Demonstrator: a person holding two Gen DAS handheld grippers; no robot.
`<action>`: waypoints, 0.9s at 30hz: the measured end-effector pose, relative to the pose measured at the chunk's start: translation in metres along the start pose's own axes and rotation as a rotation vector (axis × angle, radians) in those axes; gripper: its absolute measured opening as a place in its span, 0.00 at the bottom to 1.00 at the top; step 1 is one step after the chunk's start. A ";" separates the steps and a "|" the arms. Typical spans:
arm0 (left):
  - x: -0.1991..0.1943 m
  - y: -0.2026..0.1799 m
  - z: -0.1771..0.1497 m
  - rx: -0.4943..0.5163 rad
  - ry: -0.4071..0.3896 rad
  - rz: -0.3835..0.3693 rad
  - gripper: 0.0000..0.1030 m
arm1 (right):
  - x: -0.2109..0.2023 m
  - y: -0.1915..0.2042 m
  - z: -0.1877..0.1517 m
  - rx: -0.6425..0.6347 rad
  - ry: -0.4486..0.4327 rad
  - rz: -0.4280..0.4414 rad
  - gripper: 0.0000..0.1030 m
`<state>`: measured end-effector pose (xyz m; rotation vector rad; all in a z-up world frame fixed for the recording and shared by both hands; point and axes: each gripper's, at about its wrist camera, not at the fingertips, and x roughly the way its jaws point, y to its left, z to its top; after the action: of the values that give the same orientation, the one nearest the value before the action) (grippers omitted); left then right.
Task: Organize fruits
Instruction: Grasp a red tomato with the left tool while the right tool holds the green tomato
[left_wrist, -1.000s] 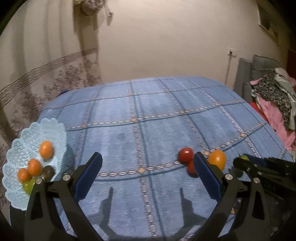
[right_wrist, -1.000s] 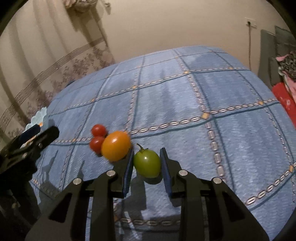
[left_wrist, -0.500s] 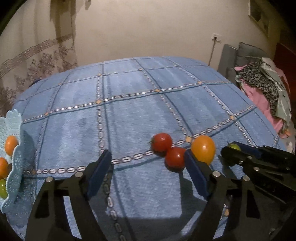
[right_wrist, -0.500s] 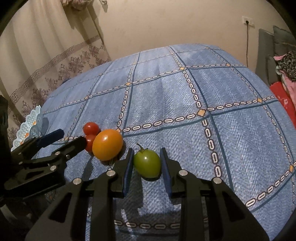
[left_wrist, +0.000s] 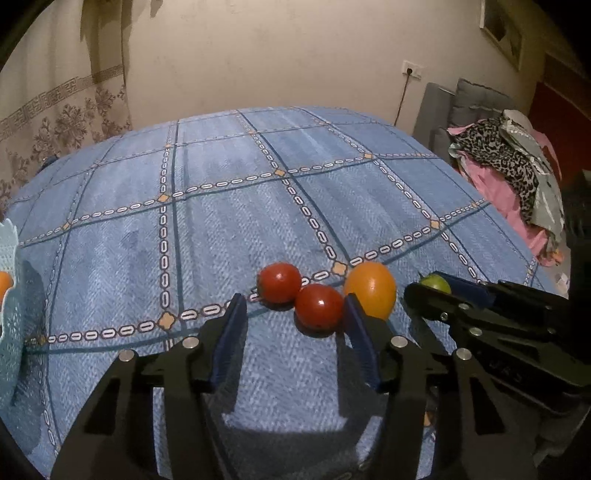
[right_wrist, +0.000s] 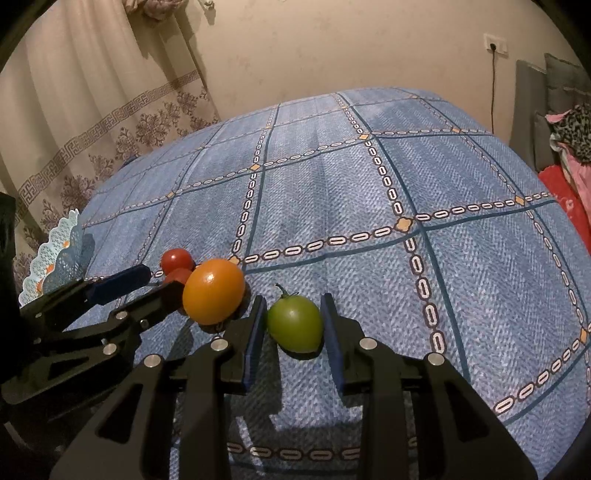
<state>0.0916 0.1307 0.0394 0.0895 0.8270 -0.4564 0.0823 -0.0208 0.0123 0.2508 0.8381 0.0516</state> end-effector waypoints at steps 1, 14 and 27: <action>0.000 0.000 0.000 -0.001 0.000 -0.001 0.54 | 0.000 0.000 0.000 -0.001 0.000 0.002 0.32; 0.000 -0.002 -0.002 -0.030 0.000 -0.041 0.38 | 0.002 0.004 0.000 -0.026 -0.004 0.004 0.40; -0.001 0.001 -0.004 -0.071 0.007 -0.109 0.25 | 0.002 0.005 0.000 -0.028 -0.006 0.001 0.40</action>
<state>0.0886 0.1328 0.0368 -0.0194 0.8570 -0.5290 0.0838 -0.0158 0.0122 0.2249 0.8302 0.0635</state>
